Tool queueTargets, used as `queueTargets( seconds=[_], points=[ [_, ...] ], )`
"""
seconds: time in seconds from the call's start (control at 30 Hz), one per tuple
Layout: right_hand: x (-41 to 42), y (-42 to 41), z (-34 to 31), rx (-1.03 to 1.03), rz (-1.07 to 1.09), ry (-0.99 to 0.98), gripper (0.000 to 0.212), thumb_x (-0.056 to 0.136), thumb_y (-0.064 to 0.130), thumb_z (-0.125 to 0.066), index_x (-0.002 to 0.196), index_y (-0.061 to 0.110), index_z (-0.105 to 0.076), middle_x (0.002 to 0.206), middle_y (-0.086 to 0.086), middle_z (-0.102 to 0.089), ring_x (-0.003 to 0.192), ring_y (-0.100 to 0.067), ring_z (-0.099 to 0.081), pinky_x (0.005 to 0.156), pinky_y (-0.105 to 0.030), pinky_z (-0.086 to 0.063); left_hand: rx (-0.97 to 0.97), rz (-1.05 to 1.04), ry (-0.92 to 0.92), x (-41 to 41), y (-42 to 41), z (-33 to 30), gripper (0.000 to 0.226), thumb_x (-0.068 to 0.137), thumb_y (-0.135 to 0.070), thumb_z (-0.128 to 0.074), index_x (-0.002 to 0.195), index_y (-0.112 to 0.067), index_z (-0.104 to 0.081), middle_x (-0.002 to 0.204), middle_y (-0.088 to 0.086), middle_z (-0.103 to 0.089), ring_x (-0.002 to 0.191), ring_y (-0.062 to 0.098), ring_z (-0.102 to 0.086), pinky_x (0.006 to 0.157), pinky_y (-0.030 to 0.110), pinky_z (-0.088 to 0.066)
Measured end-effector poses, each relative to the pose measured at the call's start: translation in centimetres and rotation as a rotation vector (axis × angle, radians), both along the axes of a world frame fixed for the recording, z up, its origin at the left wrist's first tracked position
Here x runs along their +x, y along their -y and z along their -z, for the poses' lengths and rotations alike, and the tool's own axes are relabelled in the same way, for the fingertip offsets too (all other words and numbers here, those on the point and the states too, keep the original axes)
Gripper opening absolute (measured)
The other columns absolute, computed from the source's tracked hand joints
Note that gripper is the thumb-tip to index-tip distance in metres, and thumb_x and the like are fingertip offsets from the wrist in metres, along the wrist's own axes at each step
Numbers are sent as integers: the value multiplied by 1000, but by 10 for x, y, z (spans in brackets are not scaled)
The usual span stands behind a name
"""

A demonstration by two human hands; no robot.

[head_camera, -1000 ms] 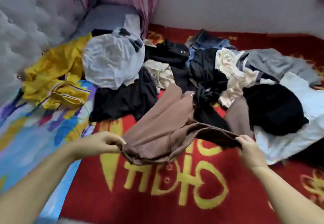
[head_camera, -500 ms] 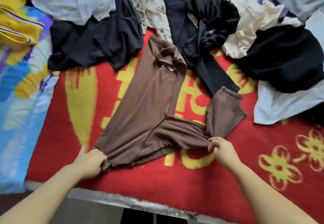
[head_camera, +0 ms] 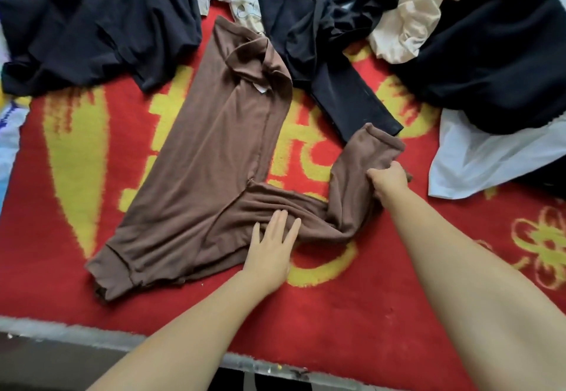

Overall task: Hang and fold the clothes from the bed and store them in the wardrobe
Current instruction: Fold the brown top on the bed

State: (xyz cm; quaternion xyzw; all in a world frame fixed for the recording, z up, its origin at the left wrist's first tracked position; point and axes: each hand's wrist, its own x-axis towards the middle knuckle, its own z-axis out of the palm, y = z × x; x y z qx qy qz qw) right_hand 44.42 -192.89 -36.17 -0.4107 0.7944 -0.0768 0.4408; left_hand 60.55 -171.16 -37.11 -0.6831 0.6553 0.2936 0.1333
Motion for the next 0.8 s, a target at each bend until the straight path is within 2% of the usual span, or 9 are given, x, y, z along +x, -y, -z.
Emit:
queueTargets(
  seconds=[0.07,0.13,0.2,0.27,0.33,0.47,0.63,0.73,0.8],
  points=[
    [-12,-1,-6,-202,38,99,25,89,9,-51,113,4,-55,98,-12,-59,82,-24,-52,70,-30,-42,27,19,23,-1,-12,3,88,93,-22,-50,152,-24,14,160,8,22,148,22,19,118,50,-4],
    [-36,-5,-23,-479,118,92,28,88,10,-48,114,3,-55,98,-10,-59,87,-21,-51,77,-26,-39,4,27,-1,6,-21,0,87,91,-23,-53,154,-24,8,160,6,18,149,21,13,118,47,-7],
    [-65,-10,-35,-610,221,122,37,90,11,-50,125,2,-54,112,-7,-61,99,-12,-55,92,-23,-40,-100,29,-57,16,-23,-10,83,80,-19,-69,152,-19,-27,160,12,-13,147,25,-20,114,44,-28],
    [-95,-18,-34,-498,323,261,28,92,4,-50,118,12,-58,107,0,-62,95,-10,-57,91,-29,-45,-217,44,-80,25,-22,-16,73,56,-10,-85,126,-13,-65,138,20,-53,122,31,-58,90,41,-53],
    [-113,-25,-28,-261,434,441,29,93,-4,-44,100,21,-58,94,4,-59,84,-7,-55,79,-28,-47,-236,53,-84,27,-16,-17,62,47,-2,-86,107,-9,-73,119,21,-65,104,34,-67,75,41,-57],
    [-121,-21,-14,-156,567,569,27,94,-4,-44,88,20,-56,85,0,-58,80,-7,-55,70,-28,-51,-305,-59,-128,23,13,-16,34,58,6,-77,89,-6,-70,100,15,-65,84,37,-65,68,41,-54],
    [-122,-9,-8,-39,683,601,17,99,5,-46,93,19,-55,94,-3,-63,84,-14,-62,81,-42,-53,-377,-134,-18,20,49,-10,50,76,0,-70,124,0,-60,129,20,-56,118,37,-55,99,52,-43],
    [-129,2,-24,-99,644,611,17,100,5,-44,110,17,-51,94,-4,-63,78,-14,-64,72,-37,-56,-165,-112,75,20,68,-8,62,90,-27,-62,146,-14,-38,140,8,-47,131,26,-43,115,48,-20],
    [-133,9,-41,-257,487,617,19,100,9,-47,118,16,-49,95,-4,-62,72,-10,-66,61,-28,-57,-92,-122,82,22,80,-6,56,91,-32,-59,141,-19,-39,129,3,-54,124,23,-47,112,45,-20]
  ],
)
